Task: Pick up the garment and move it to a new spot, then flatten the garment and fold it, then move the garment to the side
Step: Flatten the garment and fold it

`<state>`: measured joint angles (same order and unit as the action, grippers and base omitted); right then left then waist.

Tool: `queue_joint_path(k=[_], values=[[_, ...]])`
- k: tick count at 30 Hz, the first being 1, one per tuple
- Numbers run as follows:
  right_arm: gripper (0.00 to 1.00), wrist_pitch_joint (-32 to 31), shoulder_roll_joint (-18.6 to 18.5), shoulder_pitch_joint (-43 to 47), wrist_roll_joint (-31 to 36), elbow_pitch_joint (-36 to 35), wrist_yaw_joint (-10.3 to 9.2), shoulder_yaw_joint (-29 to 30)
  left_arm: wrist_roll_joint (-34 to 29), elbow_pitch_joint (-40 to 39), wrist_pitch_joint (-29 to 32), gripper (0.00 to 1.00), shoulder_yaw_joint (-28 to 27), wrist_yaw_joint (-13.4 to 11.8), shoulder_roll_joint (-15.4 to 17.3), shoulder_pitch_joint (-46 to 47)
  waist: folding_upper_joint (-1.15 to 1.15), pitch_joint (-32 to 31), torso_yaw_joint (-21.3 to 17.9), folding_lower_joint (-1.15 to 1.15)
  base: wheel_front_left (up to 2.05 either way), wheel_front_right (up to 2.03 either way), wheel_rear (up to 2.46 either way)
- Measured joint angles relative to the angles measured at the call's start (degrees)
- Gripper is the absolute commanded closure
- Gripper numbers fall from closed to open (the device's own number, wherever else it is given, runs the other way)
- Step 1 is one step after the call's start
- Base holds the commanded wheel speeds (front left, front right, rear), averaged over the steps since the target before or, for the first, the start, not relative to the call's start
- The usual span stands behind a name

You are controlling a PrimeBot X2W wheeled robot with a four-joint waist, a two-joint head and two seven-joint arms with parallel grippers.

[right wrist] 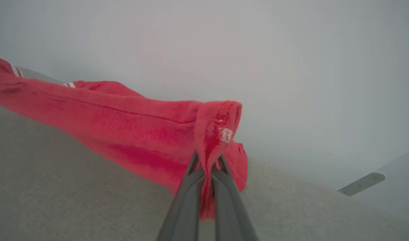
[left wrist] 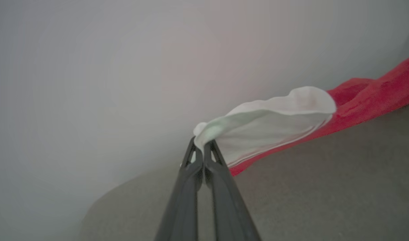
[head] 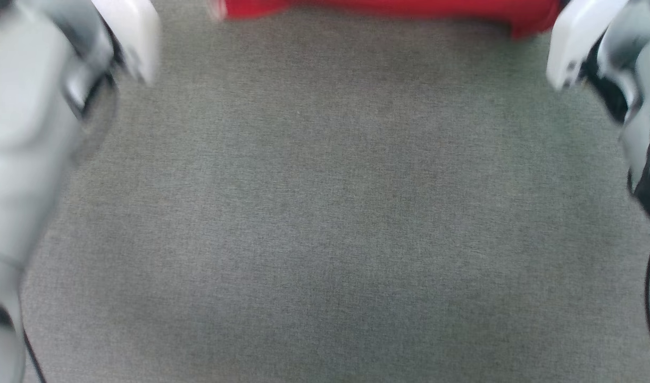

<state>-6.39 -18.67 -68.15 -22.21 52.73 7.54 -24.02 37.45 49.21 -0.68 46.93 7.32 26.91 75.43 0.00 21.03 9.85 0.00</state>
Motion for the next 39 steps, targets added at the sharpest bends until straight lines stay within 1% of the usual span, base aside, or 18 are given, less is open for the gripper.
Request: queue_joint_path(k=[2, 3, 4, 5, 7, 9, 10, 11, 12, 14, 17, 22, 27, 31, 35, 37, 38, 39], values=[[1.00, -1.4, -0.6, 2.7, -2.4, 0.0, 0.00, -1.5, 3.0, -3.5, 4.0, 1.00, 3.6, 0.0, 1.0, -4.4, 0.00, -0.2, 0.3, 0.00, 0.00, 0.00, 0.00], [1.00, -2.2, -1.0, 4.0, -3.6, -0.3, 0.00, -2.2, 5.9, -5.2, 6.4, 1.00, 4.6, 0.2, 1.5, -6.4, 0.00, -0.3, 0.4, 0.00, 0.00, 0.00, 0.00], [1.00, -2.9, -1.5, 5.3, -4.8, -0.8, 0.00, -3.1, 8.6, -6.7, 9.2, 1.00, 5.6, 0.2, 2.4, -8.3, 0.00, -0.5, 0.5, 0.00, 0.00, 0.00, 0.00], [1.00, -3.4, -2.1, 6.6, -5.9, -1.3, 0.00, -3.8, 9.8, -8.6, 10.8, 1.00, 6.9, 0.2, 3.6, -10.1, 0.00, -0.6, 0.6, 0.00, 0.00, 0.00, 0.00], [1.00, -4.7, -3.0, 9.2, -8.4, -2.9, 0.00, -4.8, 14.8, -12.2, 14.7, 1.00, 7.6, 0.2, 5.3, -13.6, 0.00, -1.0, 0.8, 0.00, 0.00, 0.00, 0.00], [1.00, -5.6, -3.8, 11.7, -10.4, -4.9, 0.00, -5.7, 17.6, -15.7, 18.3, 1.00, 8.9, 0.2, 7.7, -16.8, 0.00, -1.3, 0.8, 0.00, 0.00, 0.00, 0.00], [1.00, -6.1, -4.4, 13.2, -11.3, -6.0, 0.00, -6.2, 20.0, -17.1, 20.1, 1.00, 8.9, 0.2, 8.5, -18.6, 0.00, -1.5, 0.8, 0.00, 0.00, 0.00, 0.00], [1.00, -6.7, -4.9, 14.8, -12.0, -7.0, 0.00, -6.8, 20.8, -18.3, 22.0, 1.00, 9.3, 0.2, 9.4, -20.3, 0.00, -1.7, 0.8, 0.00, 0.00, 0.00, 0.00], [1.00, -7.2, -5.4, 16.7, -12.8, -8.1, 0.00, -7.3, 21.3, -19.8, 23.4, 1.00, 9.7, -0.4, 10.5, -22.0, 0.00, -2.0, 0.7, 0.00, 0.00, 0.00, 0.00], [1.00, -8.4, -6.2, 20.5, -14.0, -10.7, 0.00, -8.5, 23.5, -23.1, 25.6, 1.00, 9.8, -2.3, 12.7, -25.0, 0.00, -2.5, 0.6, 0.00, 0.00, 0.00, 0.00], [1.00, -9.0, -7.6, 25.5, -15.6, -14.9, 0.01, -8.2, 24.7, -30.3, 27.5, 1.00, 10.3, -5.6, 15.5, -29.3, 0.00, -3.2, 0.4, 0.00, 0.00, 0.00, 0.00], [1.00, -10.9, -10.2, 33.9, -16.7, -23.1, -0.03, -6.4, 26.6, -43.2, 28.7, 1.00, 11.4, -12.5, 20.5, -37.8, 0.00, -3.9, 0.1, 0.00, 0.00, 0.00, 0.00], [1.00, -15.0, -13.3, 43.4, -16.6, -32.8, -0.03, -3.2, 28.3, -53.8, 29.0, 1.00, 12.4, -19.3, 24.5, -45.4, 0.00, -4.5, 0.0, 0.00, 0.00, 0.00, 0.00], [1.00, -20.2, -16.0, 51.6, -16.8, -41.6, -0.03, -0.1, 30.3, -59.4, 28.9, 1.00, 13.1, -23.5, 26.6, -50.0, 0.00, -4.9, 0.2, 0.00, 0.00, 0.00, 0.00], [1.00, -26.9, -18.9, 60.2, -18.6, -51.4, -0.04, 2.1, 31.6, -62.6, 30.6, 1.00, 14.1, -27.0, 29.2, -53.5, 0.00, -5.1, 0.4, 0.00, 0.00, 0.00, 0.00], [1.00, -29.7, -20.1, 64.2, -19.1, -55.5, -0.03, 4.0, 32.6, -64.0, 31.1, 1.00, 14.1, -28.6, 30.4, -54.7, 0.00, -5.1, 0.5, 0.00, 0.00, 0.00, 0.00], [1.00, -32.4, -20.8, 67.8, -19.8, -59.0, -0.03, 5.7, 34.0, -65.5, 32.2, 1.00, 14.3, -30.0, 31.0, -55.7, 0.00, -5.0, 0.5, 0.00, 0.00, 0.00, 0.00], [1.00, -33.6, -21.0, 69.4, -19.8, -60.5, -0.03, 6.4, 34.3, -66.3, 32.9, 1.00, 14.6, -30.7, 31.3, -56.1, 0.00, -5.0, 0.5, 0.00, 0.00, 0.00, 0.00]])
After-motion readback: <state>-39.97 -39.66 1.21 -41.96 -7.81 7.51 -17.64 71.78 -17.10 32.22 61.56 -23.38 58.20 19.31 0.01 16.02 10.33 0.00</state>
